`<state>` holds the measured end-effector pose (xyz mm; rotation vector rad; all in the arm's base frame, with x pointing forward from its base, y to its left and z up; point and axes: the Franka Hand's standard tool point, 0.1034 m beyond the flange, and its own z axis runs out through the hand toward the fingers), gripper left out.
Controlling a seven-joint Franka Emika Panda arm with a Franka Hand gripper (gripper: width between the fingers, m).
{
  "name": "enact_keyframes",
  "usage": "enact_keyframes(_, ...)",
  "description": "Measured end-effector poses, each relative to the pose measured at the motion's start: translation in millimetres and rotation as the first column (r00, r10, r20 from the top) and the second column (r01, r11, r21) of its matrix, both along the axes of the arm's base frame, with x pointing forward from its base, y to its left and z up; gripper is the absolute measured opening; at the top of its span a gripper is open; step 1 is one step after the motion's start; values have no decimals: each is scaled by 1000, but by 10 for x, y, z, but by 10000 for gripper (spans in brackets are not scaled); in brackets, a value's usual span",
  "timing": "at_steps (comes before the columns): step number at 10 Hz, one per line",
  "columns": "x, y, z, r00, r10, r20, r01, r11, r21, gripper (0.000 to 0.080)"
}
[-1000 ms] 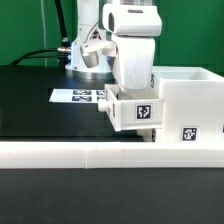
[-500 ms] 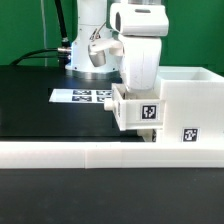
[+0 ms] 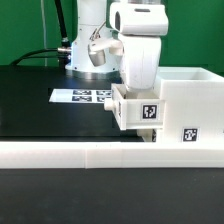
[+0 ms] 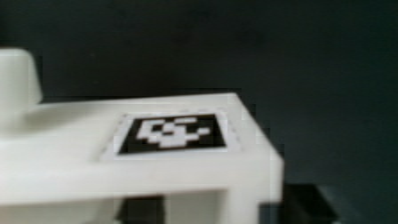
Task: Assemble drawer
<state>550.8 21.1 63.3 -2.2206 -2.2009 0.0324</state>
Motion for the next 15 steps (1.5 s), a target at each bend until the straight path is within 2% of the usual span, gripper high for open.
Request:
enact_keyframes(1, 17, 6, 59, 1000, -9, 7, 9, 1000, -3, 416)
enact_keyframes(2, 41, 6, 128, 1000, -10, 16, 10, 1000, -6, 580)
enact_keyframes(3, 37, -24, 200, 1000, -11, 8, 11, 1000, -14, 580)
enact_keyframes(4, 50, -73, 291, 1000, -14, 2, 14, 1000, -24, 637)
enact_keyframes(5, 76, -137, 366, 1000, -10, -2, 10, 999, -31, 646)
enact_keyframes(7, 121, -372, 461, 999, 34, -22, -34, 999, -40, 649)
enact_keyframes(10, 106, -384, 428, 999, 39, -25, -40, 999, -28, 649)
enact_keyframes(12, 89, -502, 331, 997, 62, -39, -60, 997, 51, 649)
enact_keyframes(14, 241, -656, 278, 997, 76, -34, -70, 985, 157, 649)
enact_keyframes(15, 298, -707, 258, 995, 89, -34, -81, 978, 193, 649)
